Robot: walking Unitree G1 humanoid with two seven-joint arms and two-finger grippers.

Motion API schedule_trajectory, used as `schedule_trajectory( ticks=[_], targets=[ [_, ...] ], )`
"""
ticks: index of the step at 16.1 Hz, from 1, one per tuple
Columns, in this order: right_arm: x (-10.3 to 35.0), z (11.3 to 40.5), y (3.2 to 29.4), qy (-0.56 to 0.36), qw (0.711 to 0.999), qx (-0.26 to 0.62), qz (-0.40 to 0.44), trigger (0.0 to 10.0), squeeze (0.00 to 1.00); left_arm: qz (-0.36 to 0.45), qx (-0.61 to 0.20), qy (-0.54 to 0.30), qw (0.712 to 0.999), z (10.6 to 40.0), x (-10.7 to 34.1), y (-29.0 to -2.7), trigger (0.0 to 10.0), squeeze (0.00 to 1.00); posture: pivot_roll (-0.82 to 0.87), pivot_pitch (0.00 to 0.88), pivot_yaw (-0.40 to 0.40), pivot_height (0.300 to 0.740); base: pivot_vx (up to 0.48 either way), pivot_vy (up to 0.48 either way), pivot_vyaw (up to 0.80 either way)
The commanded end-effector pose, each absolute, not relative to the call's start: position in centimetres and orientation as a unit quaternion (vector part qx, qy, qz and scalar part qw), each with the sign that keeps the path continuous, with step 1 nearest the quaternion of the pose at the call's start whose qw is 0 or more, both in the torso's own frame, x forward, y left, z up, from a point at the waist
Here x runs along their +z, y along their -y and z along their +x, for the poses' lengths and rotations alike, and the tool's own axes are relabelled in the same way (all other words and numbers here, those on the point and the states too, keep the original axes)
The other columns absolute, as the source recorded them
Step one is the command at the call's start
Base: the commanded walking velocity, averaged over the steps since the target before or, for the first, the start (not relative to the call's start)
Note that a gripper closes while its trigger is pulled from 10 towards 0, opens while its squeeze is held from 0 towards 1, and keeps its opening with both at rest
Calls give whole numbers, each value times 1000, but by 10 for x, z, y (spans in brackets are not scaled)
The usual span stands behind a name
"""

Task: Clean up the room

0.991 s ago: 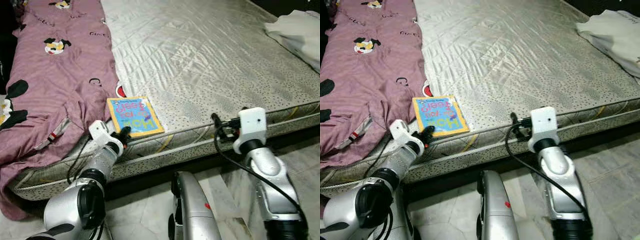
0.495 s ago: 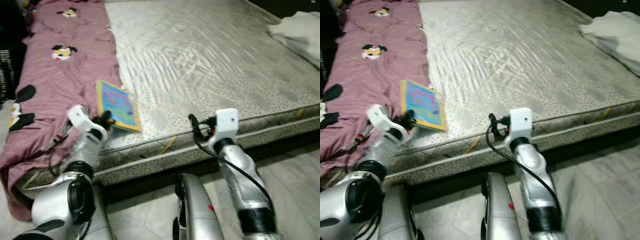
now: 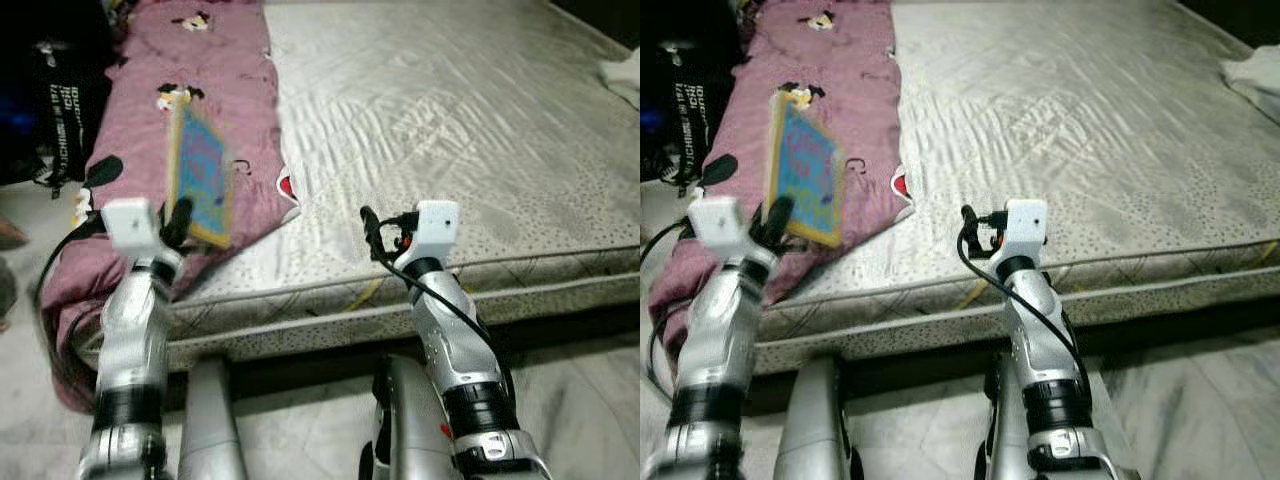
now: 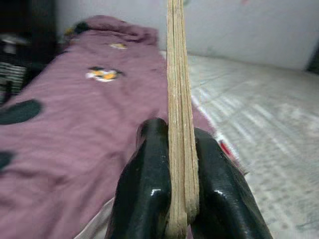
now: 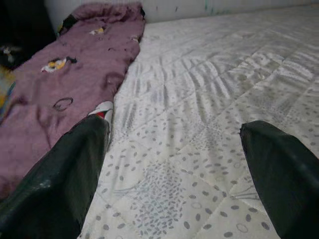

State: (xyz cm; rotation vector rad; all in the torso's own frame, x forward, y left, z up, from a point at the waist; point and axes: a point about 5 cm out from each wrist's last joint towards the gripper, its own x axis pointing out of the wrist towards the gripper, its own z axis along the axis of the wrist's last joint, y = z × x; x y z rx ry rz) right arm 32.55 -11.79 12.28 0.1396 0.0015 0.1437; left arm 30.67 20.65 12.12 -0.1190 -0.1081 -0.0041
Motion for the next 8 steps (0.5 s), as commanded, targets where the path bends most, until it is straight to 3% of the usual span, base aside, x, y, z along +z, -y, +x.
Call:
schedule_trajectory(
  ticks=[1,2,5,8],
  targets=[
    [128,330,124,16,994,57,88,10000,0,-29,13,94,995,303,142,-205,1098,0,108,0,6,508,0,0,0],
    [131,332,125,22,993,57,98,10000,0,-24,23,89,995,297,142,-203,10000,0,109,0,0,517,0,0,0],
    [135,335,122,28,991,67,109,10000,0,23,31,99,994,293,149,-192,10000,0,108,0,-13,541,0,0,0],
    [138,339,123,30,990,64,125,10000,0,-7,18,116,993,291,157,-187,10000,0,107,0,-26,574,0,0,0]
  ],
)
